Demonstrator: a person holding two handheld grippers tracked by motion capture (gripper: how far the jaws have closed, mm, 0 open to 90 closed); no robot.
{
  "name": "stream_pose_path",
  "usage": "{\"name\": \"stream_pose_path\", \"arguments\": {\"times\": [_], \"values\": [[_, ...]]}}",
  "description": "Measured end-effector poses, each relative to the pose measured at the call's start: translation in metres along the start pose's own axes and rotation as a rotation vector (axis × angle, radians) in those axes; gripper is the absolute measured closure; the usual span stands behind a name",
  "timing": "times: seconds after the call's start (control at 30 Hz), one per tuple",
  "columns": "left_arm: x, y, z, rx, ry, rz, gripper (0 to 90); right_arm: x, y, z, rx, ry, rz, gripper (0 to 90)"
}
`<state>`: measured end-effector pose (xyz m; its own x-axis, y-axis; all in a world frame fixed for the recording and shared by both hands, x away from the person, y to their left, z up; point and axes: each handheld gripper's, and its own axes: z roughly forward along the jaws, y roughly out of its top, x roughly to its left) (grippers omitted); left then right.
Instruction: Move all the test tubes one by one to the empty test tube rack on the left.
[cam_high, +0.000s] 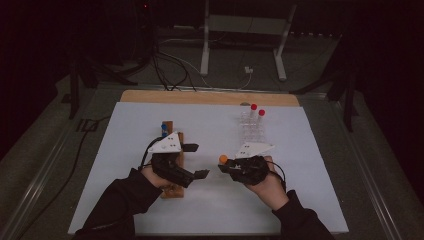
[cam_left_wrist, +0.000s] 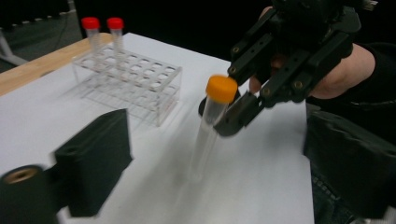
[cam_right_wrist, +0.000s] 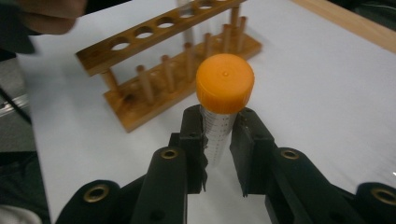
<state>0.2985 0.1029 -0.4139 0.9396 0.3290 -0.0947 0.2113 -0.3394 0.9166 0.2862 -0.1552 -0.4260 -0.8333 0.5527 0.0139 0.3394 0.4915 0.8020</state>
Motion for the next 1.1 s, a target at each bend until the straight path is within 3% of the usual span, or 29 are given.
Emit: {"name": "stream_pose_path", "arguments": {"times": [0.13, 0.43, 0.77, 1.1], "values": [[-0.003, 0.004, 0.006, 0.002, -0.001, 0.01, 17.5, 0.005, 0.001, 0.003, 0.007, 0.015, -0.008, 75.4], [-0.003, 0.009, 0.02, 0.021, 0.006, 0.022, 45.7, 0.007, 0.002, 0.004, 0.007, 0.028, -0.01, 75.4], [-0.003, 0.011, 0.035, 0.033, -0.021, 0.032, 65.9, 0.008, 0.004, 0.005, 0.007, 0.035, -0.012, 75.4], [-0.002, 0.013, 0.034, 0.009, -0.014, 0.043, 71.4, 0.007, 0.005, 0.002, -0.018, 0.03, -0.003, 72.4]]}}
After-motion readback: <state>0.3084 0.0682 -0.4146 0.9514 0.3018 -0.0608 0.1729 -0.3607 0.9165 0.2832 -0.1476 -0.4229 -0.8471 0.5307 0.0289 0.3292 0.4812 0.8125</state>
